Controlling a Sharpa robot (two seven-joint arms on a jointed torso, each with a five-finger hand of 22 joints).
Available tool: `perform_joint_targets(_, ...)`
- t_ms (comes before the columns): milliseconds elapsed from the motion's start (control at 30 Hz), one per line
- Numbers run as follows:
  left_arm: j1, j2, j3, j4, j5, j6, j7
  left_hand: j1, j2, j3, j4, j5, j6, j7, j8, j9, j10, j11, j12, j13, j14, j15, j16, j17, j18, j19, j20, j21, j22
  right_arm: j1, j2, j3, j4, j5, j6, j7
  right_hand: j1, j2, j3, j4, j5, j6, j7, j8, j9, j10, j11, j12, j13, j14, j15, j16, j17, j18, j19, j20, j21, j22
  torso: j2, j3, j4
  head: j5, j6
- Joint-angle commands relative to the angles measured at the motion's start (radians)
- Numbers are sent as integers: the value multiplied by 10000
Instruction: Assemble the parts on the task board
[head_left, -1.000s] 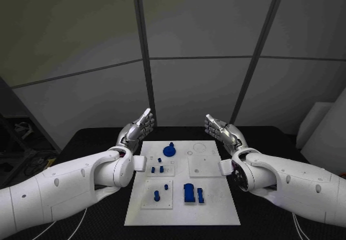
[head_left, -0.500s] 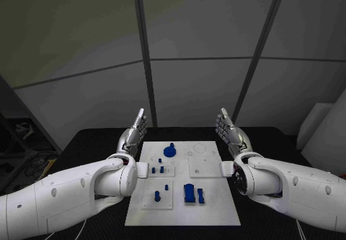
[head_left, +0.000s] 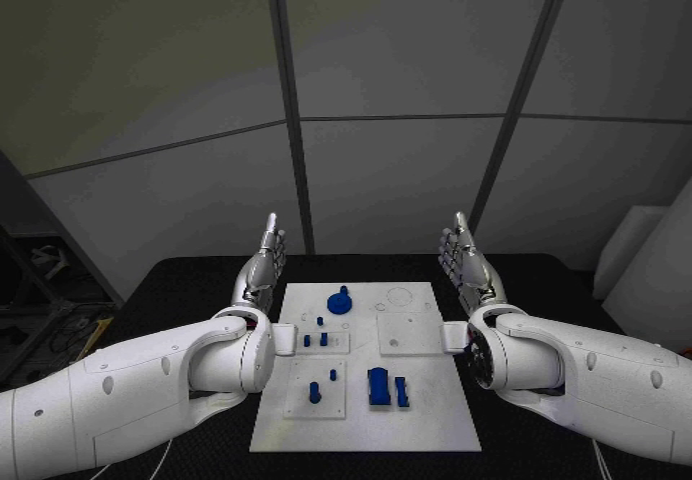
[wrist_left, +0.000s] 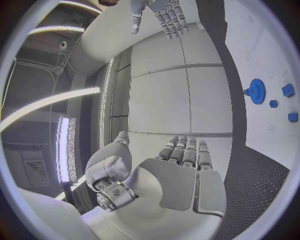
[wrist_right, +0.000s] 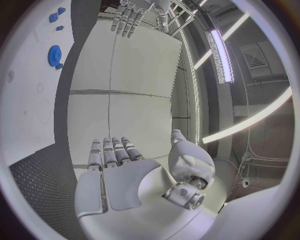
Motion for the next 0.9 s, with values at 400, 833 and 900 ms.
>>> perform_joint_targets(400,18,-2,7,20,-158,-80,217,-1957,-7,-54,-27,-111,-1393,0,-47,-12,-1444,11,-60,-12,-1270,-1,-59,-9,-585,-435,-35,-60,-105,21,-2,3,23,24,-90,171,-1290,-2,-2,-71,-49,-1367,7,-39,-13,-1488,5,-34,-16,-1451,4,-45,-12,-224,-1191,-29,-38,-41,0,-1,-1,-1,-2)
perform_joint_targets(833,18,-2,7,20,-158,-80,217,-1957,-7,-54,-27,-111,-1393,0,-47,-12,-1444,11,-60,-12,-1270,-1,-59,-9,-585,-435,-35,-60,-105,21,-2,3,23,24,-90,171,-2097,-2,-2,-71,-49,-1367,7,-39,-13,-1488,5,-34,-16,-1451,4,-45,-12,-224,-1191,-29,-38,-41,0,-1,-1,-1,-2)
perform_joint_targets(900,18,-2,7,20,-158,-80,217,-1957,-7,-54,-27,-111,-1393,0,-47,-12,-1444,11,-60,-12,-1270,-1,-59,-9,-585,-435,-35,-60,-105,21,-2,3,23,24,-90,171,-2097,-2,-2,-71,-49,-1367,7,-39,-13,-1488,5,-34,-16,-1451,4,-45,-12,-224,-1191,-29,-38,-41,0,-1,-1,-1,-2)
